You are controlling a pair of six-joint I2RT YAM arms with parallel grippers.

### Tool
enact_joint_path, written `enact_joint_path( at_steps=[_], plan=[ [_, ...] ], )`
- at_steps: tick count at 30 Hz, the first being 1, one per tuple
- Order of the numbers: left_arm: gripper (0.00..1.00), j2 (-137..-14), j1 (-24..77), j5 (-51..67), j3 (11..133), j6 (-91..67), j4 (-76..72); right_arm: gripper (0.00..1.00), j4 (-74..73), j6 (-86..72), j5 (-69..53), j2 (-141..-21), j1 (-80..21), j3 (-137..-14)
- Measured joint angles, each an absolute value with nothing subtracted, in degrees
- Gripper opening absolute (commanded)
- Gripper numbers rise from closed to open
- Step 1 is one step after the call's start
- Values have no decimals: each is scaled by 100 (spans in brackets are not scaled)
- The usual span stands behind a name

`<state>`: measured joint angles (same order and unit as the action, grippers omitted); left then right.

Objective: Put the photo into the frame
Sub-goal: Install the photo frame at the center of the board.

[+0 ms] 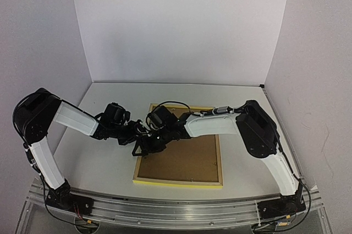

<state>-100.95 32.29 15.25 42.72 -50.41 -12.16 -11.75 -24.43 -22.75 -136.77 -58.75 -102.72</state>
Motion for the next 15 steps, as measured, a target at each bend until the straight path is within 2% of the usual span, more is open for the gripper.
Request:
enact_joint_path(
  at_steps=[15],
  plan=[
    [0,-10110,3229,1529,4272,-5089,-1225,64,-1086,-1974,-2870,-13735,-5718,-10221]
  ],
)
